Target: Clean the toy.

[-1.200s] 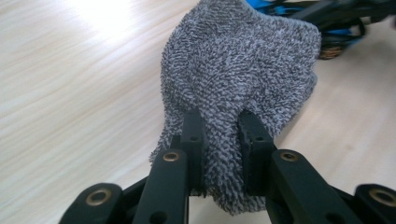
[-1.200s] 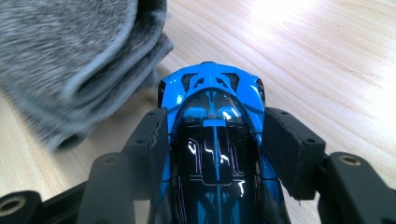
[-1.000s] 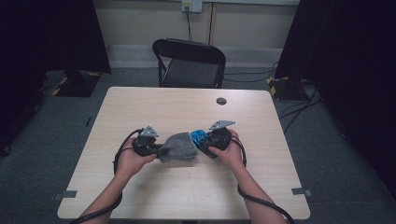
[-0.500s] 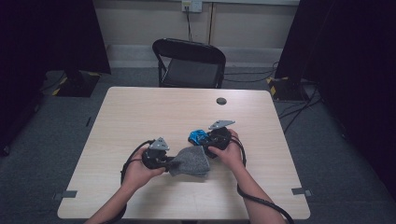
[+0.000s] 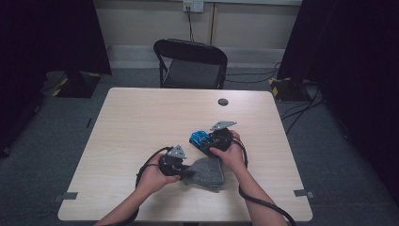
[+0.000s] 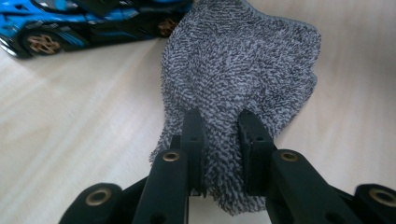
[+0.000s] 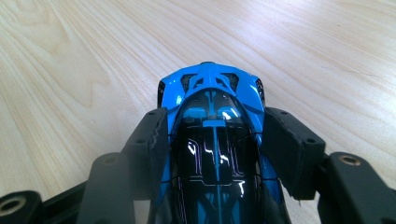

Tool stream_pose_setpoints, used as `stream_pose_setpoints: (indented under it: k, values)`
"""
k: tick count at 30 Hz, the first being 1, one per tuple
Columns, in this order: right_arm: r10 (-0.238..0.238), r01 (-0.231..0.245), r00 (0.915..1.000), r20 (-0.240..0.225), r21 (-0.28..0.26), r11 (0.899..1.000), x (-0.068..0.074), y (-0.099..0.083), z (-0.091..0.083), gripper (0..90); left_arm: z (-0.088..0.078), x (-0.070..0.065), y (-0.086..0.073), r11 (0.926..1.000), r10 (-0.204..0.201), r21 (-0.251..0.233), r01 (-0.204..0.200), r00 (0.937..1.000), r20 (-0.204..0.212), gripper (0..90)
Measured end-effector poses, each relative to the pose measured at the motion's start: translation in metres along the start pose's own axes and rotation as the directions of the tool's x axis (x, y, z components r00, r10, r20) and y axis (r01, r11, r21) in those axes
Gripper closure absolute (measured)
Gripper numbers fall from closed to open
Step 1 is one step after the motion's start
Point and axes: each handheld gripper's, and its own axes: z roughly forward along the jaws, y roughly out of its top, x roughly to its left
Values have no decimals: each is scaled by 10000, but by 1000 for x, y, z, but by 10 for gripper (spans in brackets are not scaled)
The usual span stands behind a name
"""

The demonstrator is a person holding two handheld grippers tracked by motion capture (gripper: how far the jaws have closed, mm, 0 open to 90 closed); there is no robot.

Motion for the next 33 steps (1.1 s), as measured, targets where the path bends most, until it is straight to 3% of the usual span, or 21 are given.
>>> stream_pose_setpoints:
  k: [4, 9, 18, 26, 27, 30, 33]
  values:
    - [1, -1, 10000, -3, -37, 10000, 0, 0, 0, 417, 5, 7, 4, 10000, -72, 8, 72, 9998, -203, 752]
    - [8, -8, 10000, -32, -93, 10000, -1, -1, 0, 417, 10, 20, 2, 9987, -490, -128, 485, 9977, -462, 752]
    - [20, -20, 10000, -30, -118, 9999, -1, -1, 0, 417, 8, 31, 6, 9984, -547, -162, 534, 9939, -958, 752]
    - [25, -26, 10000, -57, -110, 9999, -1, -2, 0, 417, 2, 47, 4, 9961, -884, -178, 867, 9860, -1413, 752]
    - [32, -33, 10000, -56, -116, 9999, -1, -2, -1, 417, 0, 52, 3, 9937, -1118, -284, 1087, 9825, -1489, 752]
    - [33, -33, 10000, -57, -118, 9999, -1, -2, -1, 417, -2, 57, 2, 9924, -1231, -281, 1201, 9795, -1592, 752]
    - [32, -32, 10000, -63, -122, 9999, -1, -2, -1, 418, -6, 64, 0, 9904, -1380, -342, 1339, 9723, -1885, 752]
